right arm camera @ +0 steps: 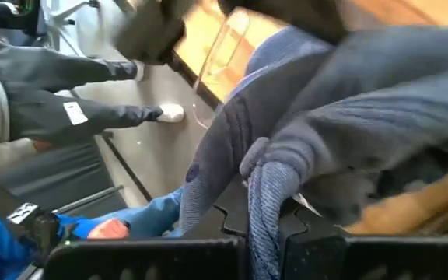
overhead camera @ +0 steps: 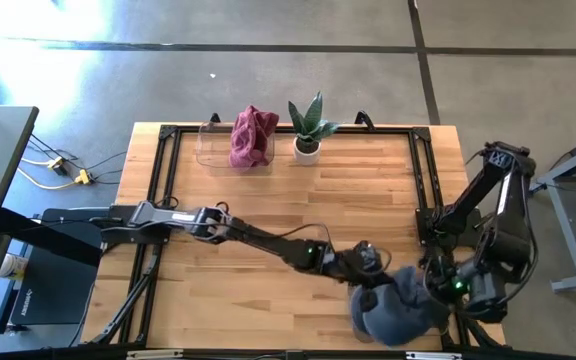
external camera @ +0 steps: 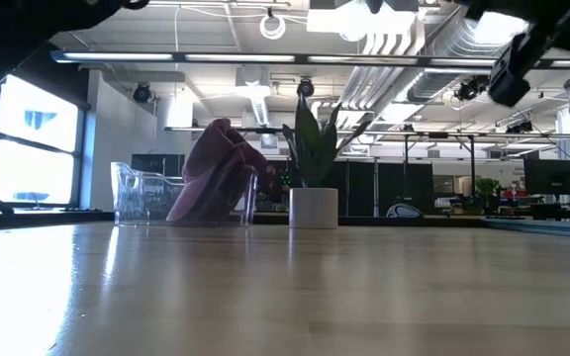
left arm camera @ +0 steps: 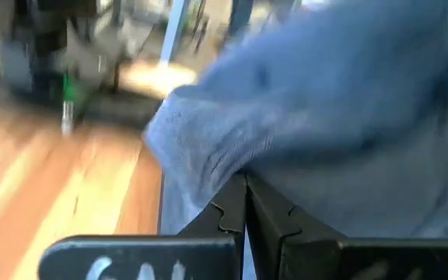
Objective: Pick & Place hat
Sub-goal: Put the blue cap into the bottom transparent bin
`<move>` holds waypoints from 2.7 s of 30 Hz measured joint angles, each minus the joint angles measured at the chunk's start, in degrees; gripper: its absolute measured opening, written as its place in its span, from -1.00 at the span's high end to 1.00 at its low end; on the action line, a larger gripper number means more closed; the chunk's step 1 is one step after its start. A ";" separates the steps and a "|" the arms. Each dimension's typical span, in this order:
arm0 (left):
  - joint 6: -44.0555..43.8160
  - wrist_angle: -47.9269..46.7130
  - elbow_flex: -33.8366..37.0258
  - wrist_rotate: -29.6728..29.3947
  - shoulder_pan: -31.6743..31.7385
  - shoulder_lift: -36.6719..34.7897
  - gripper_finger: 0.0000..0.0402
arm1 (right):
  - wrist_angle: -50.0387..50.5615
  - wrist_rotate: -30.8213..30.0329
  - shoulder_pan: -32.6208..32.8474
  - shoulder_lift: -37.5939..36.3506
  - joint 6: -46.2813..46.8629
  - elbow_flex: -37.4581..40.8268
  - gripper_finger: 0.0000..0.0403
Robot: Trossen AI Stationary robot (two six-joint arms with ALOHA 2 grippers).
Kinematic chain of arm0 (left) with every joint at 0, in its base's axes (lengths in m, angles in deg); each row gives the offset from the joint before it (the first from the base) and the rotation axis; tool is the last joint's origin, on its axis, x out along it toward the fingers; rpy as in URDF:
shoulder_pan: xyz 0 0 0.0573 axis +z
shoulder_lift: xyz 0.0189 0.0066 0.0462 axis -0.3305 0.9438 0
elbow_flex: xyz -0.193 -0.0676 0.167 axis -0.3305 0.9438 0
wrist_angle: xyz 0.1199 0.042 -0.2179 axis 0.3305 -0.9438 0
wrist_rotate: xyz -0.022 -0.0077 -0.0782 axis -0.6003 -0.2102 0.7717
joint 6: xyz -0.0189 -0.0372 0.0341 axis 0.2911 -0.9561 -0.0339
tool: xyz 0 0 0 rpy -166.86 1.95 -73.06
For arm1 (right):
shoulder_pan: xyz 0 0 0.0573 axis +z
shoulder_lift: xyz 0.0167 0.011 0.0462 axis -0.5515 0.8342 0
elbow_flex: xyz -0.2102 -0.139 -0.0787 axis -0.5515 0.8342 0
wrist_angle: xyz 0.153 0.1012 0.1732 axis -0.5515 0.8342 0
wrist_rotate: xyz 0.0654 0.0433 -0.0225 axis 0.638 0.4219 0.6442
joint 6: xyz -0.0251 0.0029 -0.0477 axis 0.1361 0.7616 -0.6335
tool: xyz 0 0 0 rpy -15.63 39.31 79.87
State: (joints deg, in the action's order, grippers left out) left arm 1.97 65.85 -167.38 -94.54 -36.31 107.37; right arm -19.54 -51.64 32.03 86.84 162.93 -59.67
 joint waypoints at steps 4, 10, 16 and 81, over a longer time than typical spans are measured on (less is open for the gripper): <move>2.26 1.62 -0.36 1.24 1.88 -0.66 1.00 | -1.46 0.10 -0.43 4.23 0.12 0.00 0.99; 6.26 -8.75 -0.04 3.30 3.47 -3.28 1.00 | -3.26 -0.51 -2.30 10.74 0.23 0.00 0.97; 11.62 -24.92 -0.57 0.26 1.19 -14.54 1.00 | -8.43 -2.55 -3.41 15.67 -1.52 0.00 0.97; 0.04 -35.26 -0.15 -15.77 -22.00 -19.82 1.00 | 2.84 2.20 -2.58 10.77 -7.45 -3.04 0.93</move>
State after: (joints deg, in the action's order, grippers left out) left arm 2.02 30.59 -167.53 -110.32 -58.31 87.55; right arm -16.71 -49.44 29.45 97.61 155.47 -62.71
